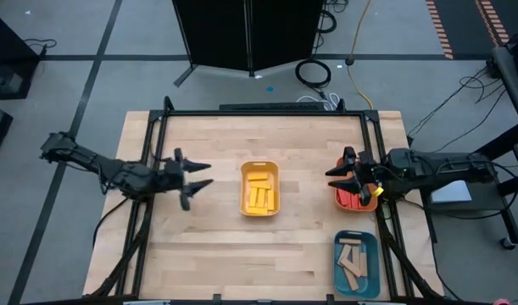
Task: Sort blocks
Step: Return to Home Position
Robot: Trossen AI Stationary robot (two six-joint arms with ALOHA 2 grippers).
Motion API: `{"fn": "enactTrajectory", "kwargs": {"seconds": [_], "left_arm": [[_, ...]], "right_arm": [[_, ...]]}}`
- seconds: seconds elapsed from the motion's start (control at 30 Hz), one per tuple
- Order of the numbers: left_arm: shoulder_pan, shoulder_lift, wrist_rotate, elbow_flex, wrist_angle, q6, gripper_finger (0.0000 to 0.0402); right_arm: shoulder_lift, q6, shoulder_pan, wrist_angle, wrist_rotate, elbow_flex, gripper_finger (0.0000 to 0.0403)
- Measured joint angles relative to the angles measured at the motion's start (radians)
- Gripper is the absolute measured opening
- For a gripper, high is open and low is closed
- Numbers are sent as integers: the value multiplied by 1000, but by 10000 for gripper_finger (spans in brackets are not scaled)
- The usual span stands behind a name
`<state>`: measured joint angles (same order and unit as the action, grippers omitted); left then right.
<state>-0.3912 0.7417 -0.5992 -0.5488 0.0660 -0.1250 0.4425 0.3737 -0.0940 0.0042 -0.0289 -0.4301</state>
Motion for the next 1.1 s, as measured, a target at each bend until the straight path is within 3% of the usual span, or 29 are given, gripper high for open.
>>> {"fn": "enactTrajectory", "kwargs": {"seconds": [0.2, 0.5, 0.63, 0.73, 0.83, 1.1], "left_arm": [[10, -356, 104, 294, 159, 2, 219], [51, -740, 229, 472, 160, 55, 219], [98, -735, 275, 500, 179, 58, 219], [148, -732, 300, 520, 178, 38, 219], [200, -732, 398, 524, 181, 26, 218], [301, -723, 479, 523, 167, -25, 218]], "right_arm": [[-35, -108, -2, 24, 3, 77, 160], [-96, -164, 57, 150, 27, 229, 160], [-137, -153, 109, 150, 2, 272, 160], [-177, -123, 150, 134, -106, 303, 160], [-234, -109, 180, 116, -184, 312, 160], [-442, -106, 219, -108, -114, 317, 160]]}}
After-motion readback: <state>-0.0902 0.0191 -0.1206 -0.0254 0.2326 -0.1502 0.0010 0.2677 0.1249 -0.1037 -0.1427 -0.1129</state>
